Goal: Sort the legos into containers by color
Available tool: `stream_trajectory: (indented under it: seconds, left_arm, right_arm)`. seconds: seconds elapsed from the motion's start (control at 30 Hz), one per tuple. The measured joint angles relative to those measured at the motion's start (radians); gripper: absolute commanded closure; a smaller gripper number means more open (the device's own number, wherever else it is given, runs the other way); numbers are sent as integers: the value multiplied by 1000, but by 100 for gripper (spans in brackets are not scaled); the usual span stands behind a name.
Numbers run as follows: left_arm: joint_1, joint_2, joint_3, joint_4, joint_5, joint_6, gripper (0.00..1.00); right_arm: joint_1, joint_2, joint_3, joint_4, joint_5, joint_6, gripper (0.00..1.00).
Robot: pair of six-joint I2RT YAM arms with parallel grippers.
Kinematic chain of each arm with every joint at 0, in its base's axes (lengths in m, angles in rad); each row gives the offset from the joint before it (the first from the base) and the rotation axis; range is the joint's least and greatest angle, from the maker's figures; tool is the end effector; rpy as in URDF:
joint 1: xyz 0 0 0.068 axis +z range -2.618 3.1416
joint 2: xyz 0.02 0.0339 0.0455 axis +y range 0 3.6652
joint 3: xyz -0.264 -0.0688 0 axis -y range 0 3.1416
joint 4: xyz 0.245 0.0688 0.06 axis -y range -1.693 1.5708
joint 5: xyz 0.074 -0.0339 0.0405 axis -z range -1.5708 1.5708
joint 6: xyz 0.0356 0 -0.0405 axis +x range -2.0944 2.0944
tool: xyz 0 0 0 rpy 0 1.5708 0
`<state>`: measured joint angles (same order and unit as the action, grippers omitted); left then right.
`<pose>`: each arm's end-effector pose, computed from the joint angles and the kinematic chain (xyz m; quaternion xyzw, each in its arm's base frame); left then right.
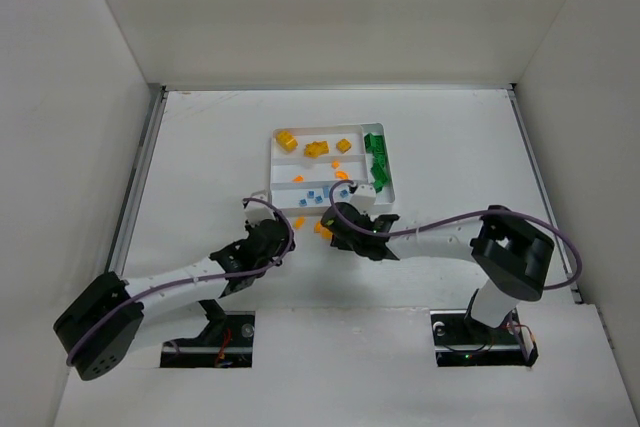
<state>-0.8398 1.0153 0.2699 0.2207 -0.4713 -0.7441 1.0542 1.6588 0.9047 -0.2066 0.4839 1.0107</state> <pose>0.1409 -0.1329 0.1628 -0.0762 0.8470 -0.2036 0.4851 0.1741 0.2729 0.1660 0.0518 0.9274 0.1332 0.3457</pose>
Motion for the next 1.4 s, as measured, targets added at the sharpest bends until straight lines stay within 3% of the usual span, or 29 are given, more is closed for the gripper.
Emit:
stream_trajectory:
  seconds: [0.3,0.53,0.83,1.07,1.2,1.4]
  left_arm:
    - [-11,190,56,43,8,53,58]
    - [-25,270,105,83,6,87,52]
    - [-23,274,119,89,-16,140,48]
    - [-24,312,164,90,-22,188,49]
    - [-21,354,176,89,-24,206,50]
    - [-22,402,196,97,-34,241,51]
  right_arm:
    - [1,36,5,-33,29,6,75]
    - [1,21,-32,28,30,-27,93]
    - [1,-218,-228,25,29,-84,93]
    - [-33,-406,-253,34,21,-148,93]
    - [-117,-371,-199,46,-6,-222,93]
    - [-257,-195,-13,95,-71,-321,92]
